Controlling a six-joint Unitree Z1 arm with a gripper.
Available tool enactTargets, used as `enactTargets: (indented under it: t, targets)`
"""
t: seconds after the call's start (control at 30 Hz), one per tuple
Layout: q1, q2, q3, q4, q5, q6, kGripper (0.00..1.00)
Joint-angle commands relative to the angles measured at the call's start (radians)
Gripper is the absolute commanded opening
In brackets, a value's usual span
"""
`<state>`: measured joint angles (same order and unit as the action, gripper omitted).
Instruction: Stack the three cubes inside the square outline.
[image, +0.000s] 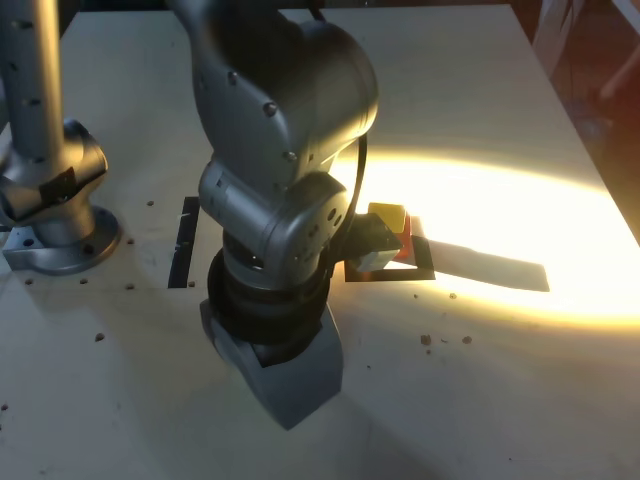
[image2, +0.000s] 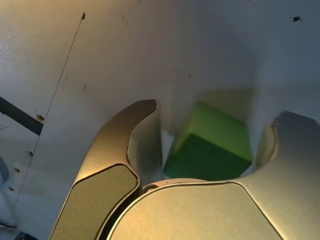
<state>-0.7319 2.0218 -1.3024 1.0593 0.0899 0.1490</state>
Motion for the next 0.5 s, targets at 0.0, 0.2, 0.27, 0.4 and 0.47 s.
enactTargets:
  t: [0.0,0.2,0.27,0.4,0.47]
  targets:
    - [0.002,-0.006,0.004,-0.002,-0.002,0.003,0.37]
    - [0.002,-0.034,0.008,-0.015,-0.001,0.006,0.25]
    - [0.002,-0.036,0.009,-0.016,-0.001,0.007,0.24]
    - [0.002,-0.030,0.010,-0.008,0.002,0.009,0.24]
    - [0.002,-0.029,0.007,0.001,0.010,0.010,0.24]
